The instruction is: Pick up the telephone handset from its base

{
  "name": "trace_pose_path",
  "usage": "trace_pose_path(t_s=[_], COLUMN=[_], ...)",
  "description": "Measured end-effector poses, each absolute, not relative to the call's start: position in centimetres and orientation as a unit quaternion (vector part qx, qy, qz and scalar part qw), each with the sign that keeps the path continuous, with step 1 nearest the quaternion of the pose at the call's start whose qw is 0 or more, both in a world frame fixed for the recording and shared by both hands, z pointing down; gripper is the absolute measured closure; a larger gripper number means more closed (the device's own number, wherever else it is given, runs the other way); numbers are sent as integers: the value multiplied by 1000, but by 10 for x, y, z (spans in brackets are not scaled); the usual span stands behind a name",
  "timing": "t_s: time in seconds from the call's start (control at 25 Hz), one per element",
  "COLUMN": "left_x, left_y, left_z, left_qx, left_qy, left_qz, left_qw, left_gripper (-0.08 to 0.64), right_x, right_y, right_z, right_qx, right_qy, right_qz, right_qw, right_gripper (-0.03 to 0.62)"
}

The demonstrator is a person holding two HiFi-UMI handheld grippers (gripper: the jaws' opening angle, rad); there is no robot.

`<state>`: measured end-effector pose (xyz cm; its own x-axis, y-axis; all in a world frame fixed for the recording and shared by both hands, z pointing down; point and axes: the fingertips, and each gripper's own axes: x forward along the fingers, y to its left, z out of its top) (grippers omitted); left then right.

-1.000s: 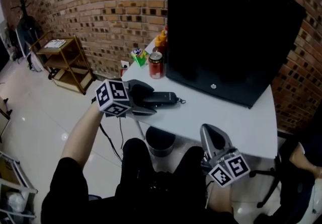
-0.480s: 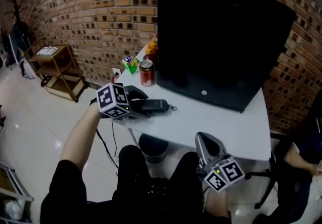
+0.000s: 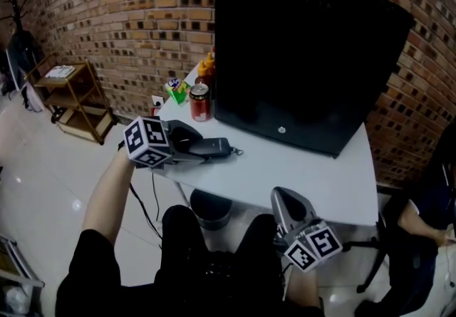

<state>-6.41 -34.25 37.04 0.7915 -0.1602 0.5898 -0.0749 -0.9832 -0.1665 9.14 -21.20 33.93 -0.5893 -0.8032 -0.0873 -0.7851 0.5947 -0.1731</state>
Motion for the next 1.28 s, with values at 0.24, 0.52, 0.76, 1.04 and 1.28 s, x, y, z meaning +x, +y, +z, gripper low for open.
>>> trace_pose_path(t_s=[0.24,0.52,0.76,1.04,1.28], left_x=[-74,-90,-118,-142,-155], left_y=[-343,-331,-323,-318,-318], left_z=[344,312,288,262,250], left_qx=[-966,-985,-994,-996,-993], left_qy=[65,68,72,80,90], left_qz=[-244,-147,-67,11,75], left_qw=[48,65,56,48,32], left_gripper=[302,302,302,302,302], right_x=[87,89,86,88,90], right_y=[-214,-221,-219,-215,-210], right_z=[339,329,324,317,313], right_qx=[-445,-440,-439,-445,-447], right_qy=[890,894,895,891,890], right_qz=[-59,-44,-40,-37,-26], right_qw=[78,69,69,78,85], right_gripper=[583,583,583,583,583])
